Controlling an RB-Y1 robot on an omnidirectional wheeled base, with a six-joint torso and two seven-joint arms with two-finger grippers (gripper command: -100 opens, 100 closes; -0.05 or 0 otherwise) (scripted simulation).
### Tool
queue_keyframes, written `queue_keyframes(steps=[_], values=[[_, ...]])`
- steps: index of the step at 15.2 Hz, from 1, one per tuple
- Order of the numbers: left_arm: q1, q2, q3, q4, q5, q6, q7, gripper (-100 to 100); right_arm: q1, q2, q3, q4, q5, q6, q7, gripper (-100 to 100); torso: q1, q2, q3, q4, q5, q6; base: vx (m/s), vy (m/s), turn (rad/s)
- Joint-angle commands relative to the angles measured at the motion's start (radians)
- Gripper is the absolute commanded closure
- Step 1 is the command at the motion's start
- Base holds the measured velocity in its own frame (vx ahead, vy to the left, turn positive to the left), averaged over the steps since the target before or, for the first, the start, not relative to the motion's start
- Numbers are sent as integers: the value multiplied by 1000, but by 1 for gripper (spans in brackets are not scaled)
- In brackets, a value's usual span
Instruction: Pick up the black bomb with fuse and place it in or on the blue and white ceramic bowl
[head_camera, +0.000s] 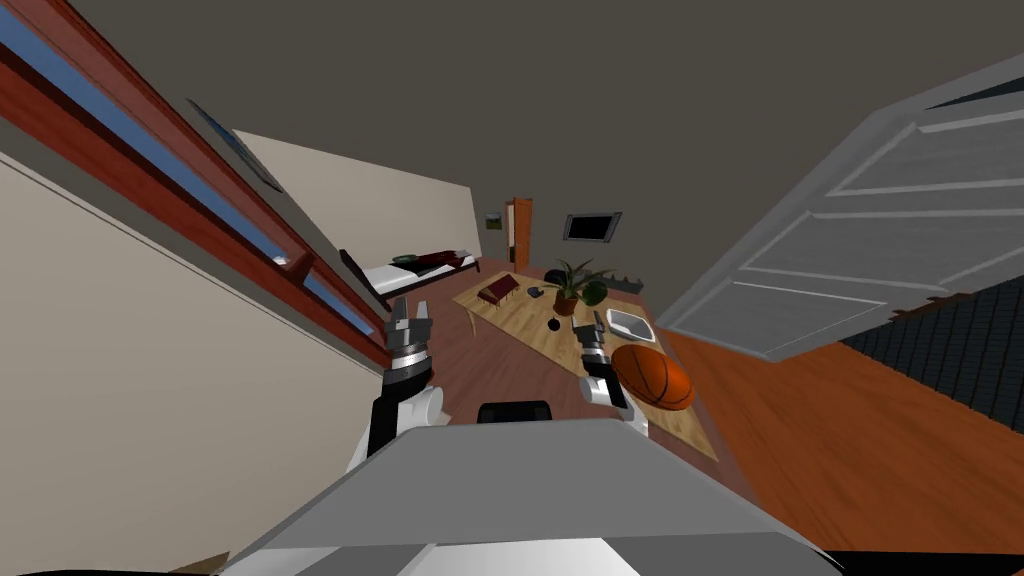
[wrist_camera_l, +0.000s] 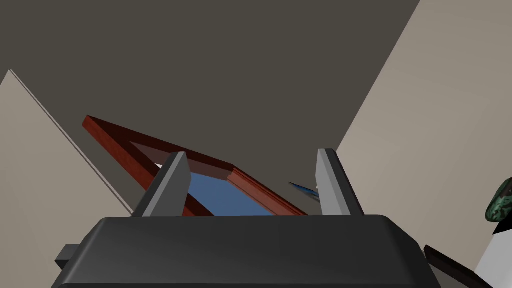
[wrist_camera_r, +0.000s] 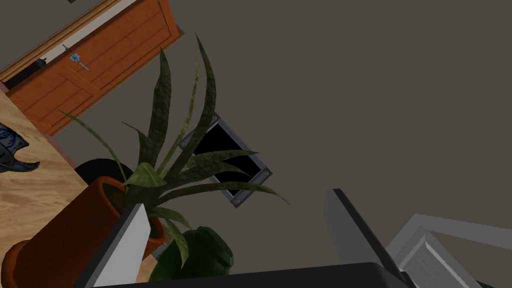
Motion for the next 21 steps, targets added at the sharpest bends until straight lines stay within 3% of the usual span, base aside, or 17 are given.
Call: queue_keyframes(steps=[1, 6, 7, 10, 12, 21], values=[[0, 0, 0, 0, 0, 0, 0, 0, -21, 1, -2, 50, -26, 1, -50, -100, 0, 0, 0, 0, 0, 0, -3, 19, 108], [0, 0, 0, 0, 0, 0, 0, 0, -56, 1, -11, 158, -76, 4, -145, -100, 0, 0, 0, 0, 0, 0, 0, 13, 152], [0, 0, 0, 0, 0, 0, 0, 0, -56, 1, -11, 161, -76, 4, -145, -100, -1, 0, 0, 0, 0, 0, 3, 4, 62], [0, 0, 0, 0, 0, 0, 0, 0, -91, 3, -22, 235, -128, 12, -216, -100, -1, 0, 0, 0, 0, 0, 4, 2, 155], [0, 0, 0, 0, 0, 0, 0, 0, -91, 3, -22, 257, -128, 12, -233, -100, -1, -1, 0, 0, 0, 0, 6, -6, 99], [0, 0, 0, 0, 0, 0, 0, 0, -178, 15, -62, 466, -269, 45, -430, -100, -3, -1, -1, 0, -1, 0, 9, -19, 152]])
